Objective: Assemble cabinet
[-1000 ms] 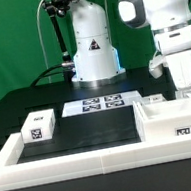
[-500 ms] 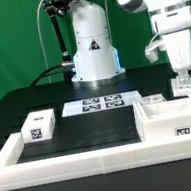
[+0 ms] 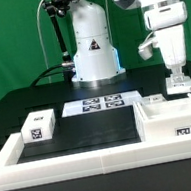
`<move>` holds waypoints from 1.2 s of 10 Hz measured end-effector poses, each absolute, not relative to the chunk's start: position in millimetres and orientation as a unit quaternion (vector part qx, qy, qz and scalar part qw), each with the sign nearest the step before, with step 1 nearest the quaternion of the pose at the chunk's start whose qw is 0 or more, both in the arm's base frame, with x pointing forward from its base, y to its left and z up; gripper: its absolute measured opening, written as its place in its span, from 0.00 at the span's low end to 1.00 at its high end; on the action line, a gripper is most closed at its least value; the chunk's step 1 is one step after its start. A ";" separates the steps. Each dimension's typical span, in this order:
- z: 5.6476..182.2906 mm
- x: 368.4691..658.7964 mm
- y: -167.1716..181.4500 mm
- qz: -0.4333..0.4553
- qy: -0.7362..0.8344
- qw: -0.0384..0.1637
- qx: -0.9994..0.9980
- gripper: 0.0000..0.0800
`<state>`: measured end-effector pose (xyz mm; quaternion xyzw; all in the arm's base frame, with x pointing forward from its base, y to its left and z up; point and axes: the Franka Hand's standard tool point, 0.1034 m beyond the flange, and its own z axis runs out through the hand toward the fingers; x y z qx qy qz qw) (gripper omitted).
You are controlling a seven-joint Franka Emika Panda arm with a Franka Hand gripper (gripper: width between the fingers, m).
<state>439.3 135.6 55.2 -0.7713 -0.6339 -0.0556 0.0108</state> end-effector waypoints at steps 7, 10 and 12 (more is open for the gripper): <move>57.3 448.2 128.4 -0.056 -0.645 0.008 -0.762 0.09; 46.1 442.5 128.1 -0.049 -0.648 0.015 -0.760 0.09; 47.9 446.8 129.5 -0.051 -0.652 0.013 -0.757 0.09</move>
Offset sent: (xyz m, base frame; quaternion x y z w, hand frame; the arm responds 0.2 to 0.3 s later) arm 0.0155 -0.0020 0.0032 -0.0054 -0.0028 -0.0633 0.9980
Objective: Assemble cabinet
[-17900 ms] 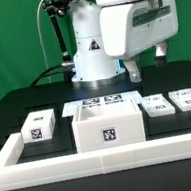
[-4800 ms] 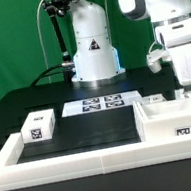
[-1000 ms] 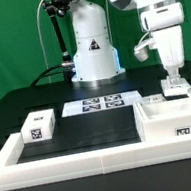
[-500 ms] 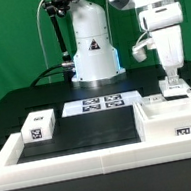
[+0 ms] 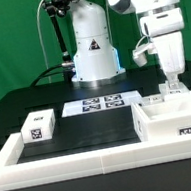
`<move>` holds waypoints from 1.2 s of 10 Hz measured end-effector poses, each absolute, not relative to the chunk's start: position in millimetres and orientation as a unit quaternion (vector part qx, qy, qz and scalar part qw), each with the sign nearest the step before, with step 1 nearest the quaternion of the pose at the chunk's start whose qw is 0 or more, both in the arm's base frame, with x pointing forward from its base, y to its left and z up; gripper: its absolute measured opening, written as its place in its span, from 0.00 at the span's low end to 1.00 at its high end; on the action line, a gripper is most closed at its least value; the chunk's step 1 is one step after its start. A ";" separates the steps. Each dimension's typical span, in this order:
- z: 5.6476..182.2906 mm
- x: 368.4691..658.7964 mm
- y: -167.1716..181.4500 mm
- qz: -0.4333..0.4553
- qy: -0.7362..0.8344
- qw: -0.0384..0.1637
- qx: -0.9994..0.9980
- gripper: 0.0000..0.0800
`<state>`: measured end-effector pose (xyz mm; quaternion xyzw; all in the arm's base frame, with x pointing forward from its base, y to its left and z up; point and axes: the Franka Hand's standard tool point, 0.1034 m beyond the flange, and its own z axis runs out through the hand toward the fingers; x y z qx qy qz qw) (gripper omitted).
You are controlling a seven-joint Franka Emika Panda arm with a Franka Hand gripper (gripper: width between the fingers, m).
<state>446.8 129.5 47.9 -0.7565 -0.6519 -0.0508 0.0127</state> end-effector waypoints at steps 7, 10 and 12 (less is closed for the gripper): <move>52.8 449.4 124.6 -0.054 -0.663 0.007 -0.747 0.09; 57.5 449.4 120.2 -0.055 -0.666 0.003 -0.744 0.09; 56.7 449.0 120.0 -0.055 -0.666 0.004 -0.744 0.09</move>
Offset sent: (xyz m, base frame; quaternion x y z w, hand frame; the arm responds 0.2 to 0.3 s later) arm 0.0000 0.0000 0.0000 0.0000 0.0000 0.0000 1.0000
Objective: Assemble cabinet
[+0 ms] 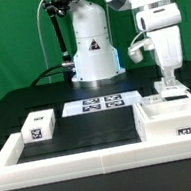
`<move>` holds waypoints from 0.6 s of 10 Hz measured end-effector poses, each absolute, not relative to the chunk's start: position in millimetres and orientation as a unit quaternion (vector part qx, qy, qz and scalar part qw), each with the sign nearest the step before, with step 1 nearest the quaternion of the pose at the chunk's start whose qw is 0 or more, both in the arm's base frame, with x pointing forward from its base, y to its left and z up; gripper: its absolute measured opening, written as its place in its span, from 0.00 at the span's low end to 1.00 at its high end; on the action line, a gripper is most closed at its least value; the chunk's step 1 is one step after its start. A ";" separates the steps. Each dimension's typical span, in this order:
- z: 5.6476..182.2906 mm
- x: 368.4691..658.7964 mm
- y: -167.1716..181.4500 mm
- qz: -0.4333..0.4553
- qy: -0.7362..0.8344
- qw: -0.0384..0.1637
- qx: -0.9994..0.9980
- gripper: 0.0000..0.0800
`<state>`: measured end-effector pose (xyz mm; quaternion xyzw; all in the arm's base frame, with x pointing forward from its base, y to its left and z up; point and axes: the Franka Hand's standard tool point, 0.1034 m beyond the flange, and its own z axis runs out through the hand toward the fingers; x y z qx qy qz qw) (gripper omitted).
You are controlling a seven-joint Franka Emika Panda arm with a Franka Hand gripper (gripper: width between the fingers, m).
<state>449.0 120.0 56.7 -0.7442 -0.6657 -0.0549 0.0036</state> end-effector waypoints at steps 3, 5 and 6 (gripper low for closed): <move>56.1 450.6 120.5 -0.055 -0.666 0.004 -0.744 0.09; 54.8 451.2 121.3 -0.054 -0.666 0.005 -0.744 0.09; 53.7 451.9 121.5 -0.050 -0.666 0.007 -0.744 0.09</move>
Offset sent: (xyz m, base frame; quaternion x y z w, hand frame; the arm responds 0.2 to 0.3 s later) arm 0.0133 0.0032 0.0006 -0.0119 0.0000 -0.0343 0.9993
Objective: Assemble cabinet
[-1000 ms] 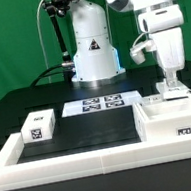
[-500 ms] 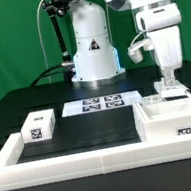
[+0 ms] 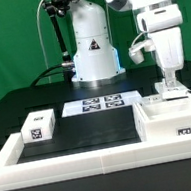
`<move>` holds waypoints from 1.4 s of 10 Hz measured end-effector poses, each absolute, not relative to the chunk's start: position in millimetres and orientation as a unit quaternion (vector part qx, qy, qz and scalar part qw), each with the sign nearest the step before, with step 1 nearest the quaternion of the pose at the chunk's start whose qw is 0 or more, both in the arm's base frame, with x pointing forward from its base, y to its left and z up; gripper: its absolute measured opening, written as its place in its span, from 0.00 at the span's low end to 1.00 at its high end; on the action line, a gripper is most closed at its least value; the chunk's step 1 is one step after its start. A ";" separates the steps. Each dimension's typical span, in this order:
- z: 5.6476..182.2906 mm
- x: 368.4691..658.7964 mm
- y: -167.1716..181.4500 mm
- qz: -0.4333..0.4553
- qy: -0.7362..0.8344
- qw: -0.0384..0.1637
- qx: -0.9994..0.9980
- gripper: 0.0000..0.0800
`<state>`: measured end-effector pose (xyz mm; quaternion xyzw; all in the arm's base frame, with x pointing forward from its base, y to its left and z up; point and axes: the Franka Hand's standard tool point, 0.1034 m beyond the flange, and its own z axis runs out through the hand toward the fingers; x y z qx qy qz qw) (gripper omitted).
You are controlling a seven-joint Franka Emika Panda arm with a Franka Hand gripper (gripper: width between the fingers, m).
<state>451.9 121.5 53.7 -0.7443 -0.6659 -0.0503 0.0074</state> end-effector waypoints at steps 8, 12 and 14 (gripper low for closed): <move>52.2 465.1 122.9 -0.057 -0.663 0.007 -0.747 0.09; 54.0 479.9 120.5 -0.053 -0.667 0.007 -0.743 0.09; 55.2 499.9 118.3 -0.051 -0.664 0.008 -0.746 0.09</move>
Offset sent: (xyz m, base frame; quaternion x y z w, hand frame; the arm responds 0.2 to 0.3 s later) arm 0.0134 0.0045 -0.0006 -0.0012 0.0034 -0.0048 1.0000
